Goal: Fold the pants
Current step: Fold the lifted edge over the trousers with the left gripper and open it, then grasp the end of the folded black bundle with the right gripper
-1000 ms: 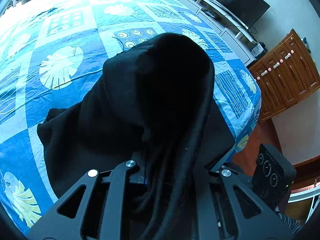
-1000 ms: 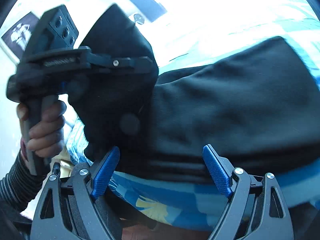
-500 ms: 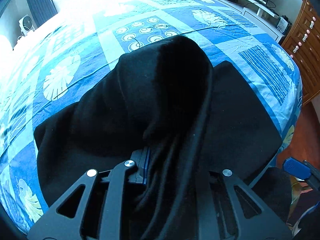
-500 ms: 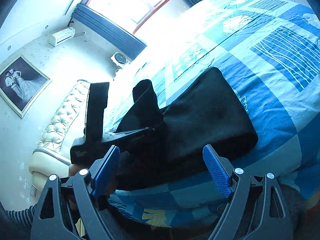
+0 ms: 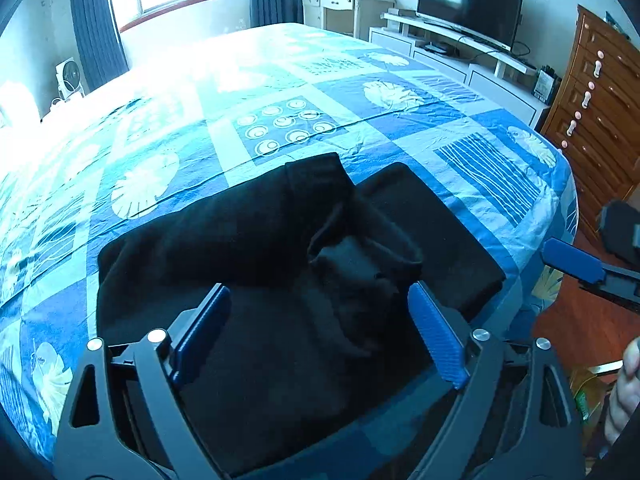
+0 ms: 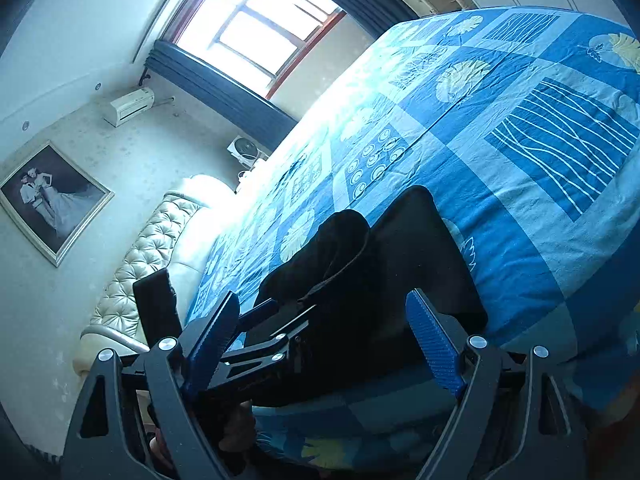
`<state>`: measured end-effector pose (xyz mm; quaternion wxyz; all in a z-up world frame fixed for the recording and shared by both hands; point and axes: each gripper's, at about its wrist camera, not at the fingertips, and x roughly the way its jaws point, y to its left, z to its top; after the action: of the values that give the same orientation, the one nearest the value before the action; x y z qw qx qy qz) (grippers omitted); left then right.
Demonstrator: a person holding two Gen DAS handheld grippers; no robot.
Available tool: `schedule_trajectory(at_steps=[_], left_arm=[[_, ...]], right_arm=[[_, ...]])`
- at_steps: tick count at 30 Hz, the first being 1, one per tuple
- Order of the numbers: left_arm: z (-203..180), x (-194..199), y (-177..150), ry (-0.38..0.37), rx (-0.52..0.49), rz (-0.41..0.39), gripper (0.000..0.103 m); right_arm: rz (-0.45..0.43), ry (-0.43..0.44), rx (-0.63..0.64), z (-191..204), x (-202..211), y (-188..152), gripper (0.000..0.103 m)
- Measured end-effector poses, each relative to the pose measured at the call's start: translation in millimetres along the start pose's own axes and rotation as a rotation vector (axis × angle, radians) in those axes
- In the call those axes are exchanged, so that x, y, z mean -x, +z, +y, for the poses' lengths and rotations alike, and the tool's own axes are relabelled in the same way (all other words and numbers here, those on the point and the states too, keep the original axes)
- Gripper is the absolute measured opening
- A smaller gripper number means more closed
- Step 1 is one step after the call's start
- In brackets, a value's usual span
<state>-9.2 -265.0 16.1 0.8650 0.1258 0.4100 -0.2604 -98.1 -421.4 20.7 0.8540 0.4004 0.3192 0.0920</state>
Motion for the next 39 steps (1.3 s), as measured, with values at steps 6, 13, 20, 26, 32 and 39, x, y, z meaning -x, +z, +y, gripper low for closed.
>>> schedule_trajectory(at_steps=[6, 13, 20, 26, 32, 39], left_arm=[[49.3, 29.4, -21.6, 0.027, 0.103, -0.025, 0.093], [122.7, 35.6, -54.5, 0.088, 0.284, 0.012, 0.093], [159.3, 42.3, -79.2, 0.131, 0.361, 0.037, 0.093], [167.5, 42.8, -88.2, 0.148, 0.367, 0.052, 0.093], [171.5, 41.4, -94.0, 0.142, 0.392, 0.059, 0.093], [171.8, 41.6, -93.9, 0.153, 0.382, 0.067, 0.093]], right_arm=[[0.088, -0.007, 0.022, 7.6, -31.6, 6.7, 0.084], [0.204, -0.083, 0.090, 10.1, -90.3, 27.7, 0.084], [0.344, -0.088, 0.013, -15.0, -138.1, 26.8, 0.084], [0.416, -0.042, 0.036, -8.9, -150.3, 13.8, 0.065], [0.441, -0.072, 0.026, -13.7, -159.1, 7.7, 0.027], [0.385, -0.052, 0.073, 6.0, -146.6, 11.2, 0.013]])
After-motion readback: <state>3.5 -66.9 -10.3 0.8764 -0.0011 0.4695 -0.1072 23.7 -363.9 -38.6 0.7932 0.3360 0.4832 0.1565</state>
